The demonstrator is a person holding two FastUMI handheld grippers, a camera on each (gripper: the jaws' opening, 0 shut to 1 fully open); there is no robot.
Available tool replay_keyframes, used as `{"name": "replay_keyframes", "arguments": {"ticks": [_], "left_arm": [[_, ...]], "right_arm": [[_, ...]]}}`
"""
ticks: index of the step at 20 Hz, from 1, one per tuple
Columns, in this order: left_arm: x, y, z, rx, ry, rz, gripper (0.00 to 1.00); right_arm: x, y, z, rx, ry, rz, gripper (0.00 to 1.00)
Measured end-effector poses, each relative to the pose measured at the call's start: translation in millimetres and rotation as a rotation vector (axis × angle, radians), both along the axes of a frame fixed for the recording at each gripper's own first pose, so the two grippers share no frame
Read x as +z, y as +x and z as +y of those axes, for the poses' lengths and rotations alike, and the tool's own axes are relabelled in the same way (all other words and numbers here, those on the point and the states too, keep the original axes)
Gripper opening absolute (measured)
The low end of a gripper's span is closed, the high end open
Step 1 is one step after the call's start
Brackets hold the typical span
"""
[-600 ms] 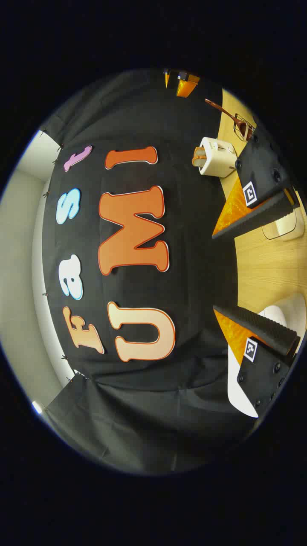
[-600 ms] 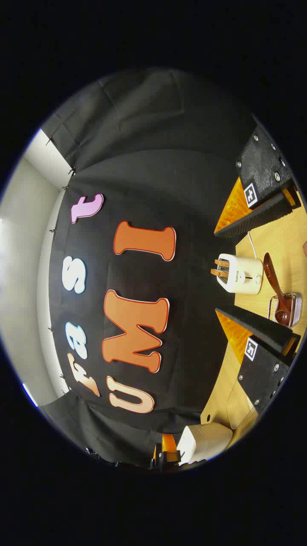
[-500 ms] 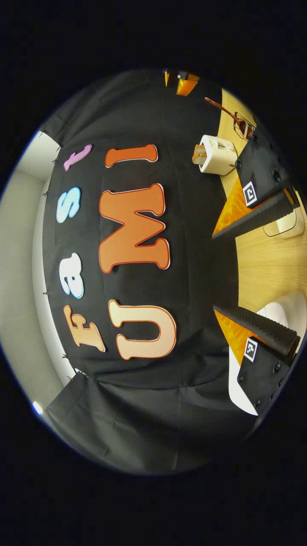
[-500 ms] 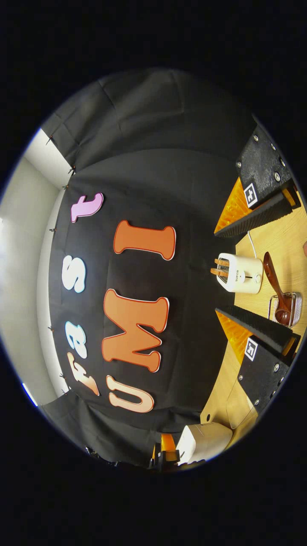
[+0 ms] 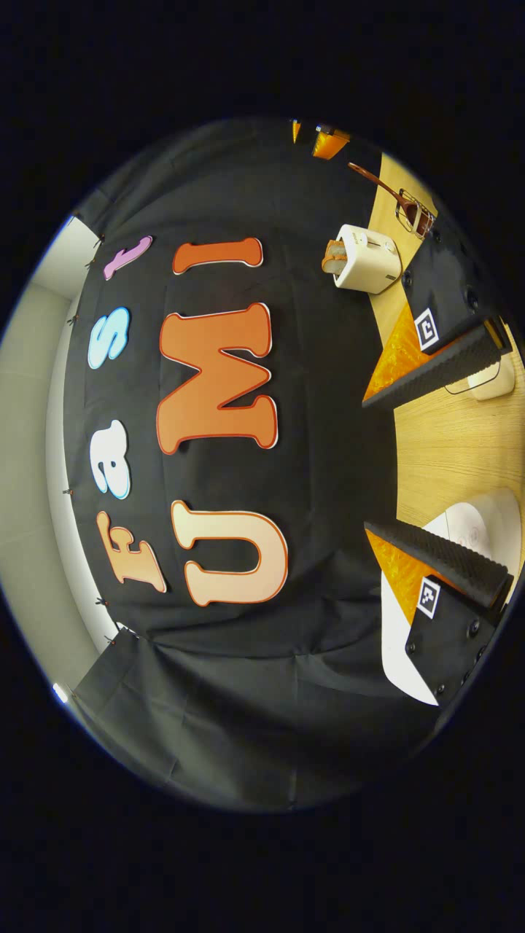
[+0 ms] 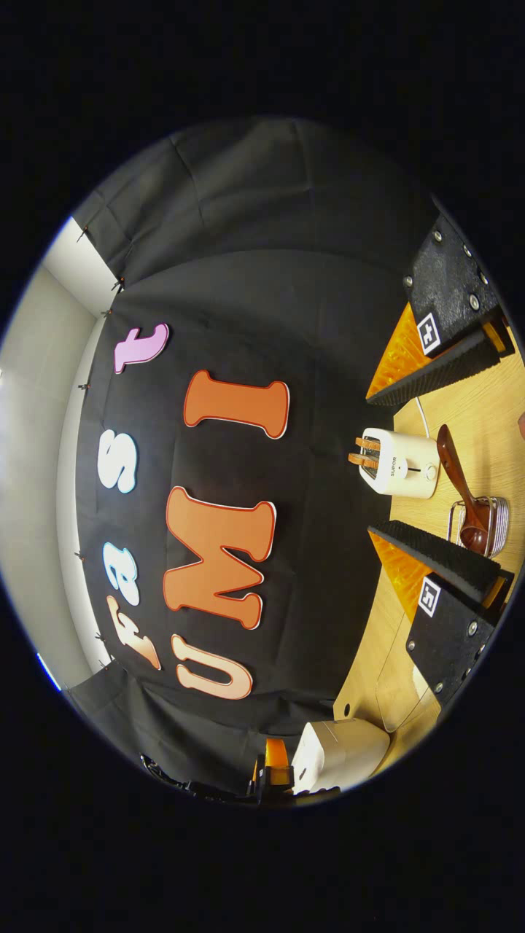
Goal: Close the left gripper, press the button to open the rice cooker; take a wooden spoon from the chopstick holder with the right hand, scoop a spoonful of rice and pour it into the rice cooker, then put the wooden spoon back into the chopstick holder.
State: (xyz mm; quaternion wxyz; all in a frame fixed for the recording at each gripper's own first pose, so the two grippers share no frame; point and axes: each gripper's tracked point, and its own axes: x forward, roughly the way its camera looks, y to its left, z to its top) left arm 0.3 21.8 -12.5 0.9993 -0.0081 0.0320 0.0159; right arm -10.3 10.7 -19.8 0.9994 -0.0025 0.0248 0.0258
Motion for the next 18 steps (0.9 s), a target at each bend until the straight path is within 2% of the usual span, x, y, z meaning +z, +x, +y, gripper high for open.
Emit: {"name": "replay_keyframes", "arguments": {"ticks": [1,3,7,8,9,12,14,16,17,18], "left_arm": [[-4.8,-2.0,1.3,0.004,0.003,0.017,0.94],[-10.0,-3.3,5.1,0.009,-0.002,0.039,0.97],[0.3,-7.5,18.6,0.039,0.024,0.034,0.97],[4.9,-9.0,21.1,0.043,0.013,0.029,0.94],[8.3,-9.8,25.1,0.047,-0.003,0.026,0.97],[16.8,-15.5,39.4,0.072,-0.022,0.013,0.95],[18.9,-17.2,46.4,0.087,-0.001,0.014,0.83],[17.6,-20.2,54.1,0.109,0.026,0.029,0.51],[17.0,-21.9,63.2,0.148,0.034,0.034,0.36],[13.6,-22.3,64.7,0.142,0.035,0.044,0.2]], "right_arm": [[-3.9,-1.7,2.6,0.015,0.015,0.013,0.95],[-7.1,-1.8,1.8,0.025,0.037,0.03,0.95],[0.0,-0.7,-6.3,0.005,0.022,0.018,0.95],[4.3,-0.3,-5.2,0.007,0.018,0.01,0.95],[7.5,-0.7,-4.9,0.012,0.015,0.0,0.96],[7.8,-1.4,-2.7,0.021,0.001,-0.004,0.95],[4.3,-1.9,-0.5,0.029,-0.001,0.001,0.95],[1.4,-2.8,1.2,0.035,0.001,0.007,0.94],[-1.1,-3.2,2.3,0.038,0.003,0.011,0.94],[-3.4,-3.1,4.7,0.04,0.004,0.019,0.95]]}}
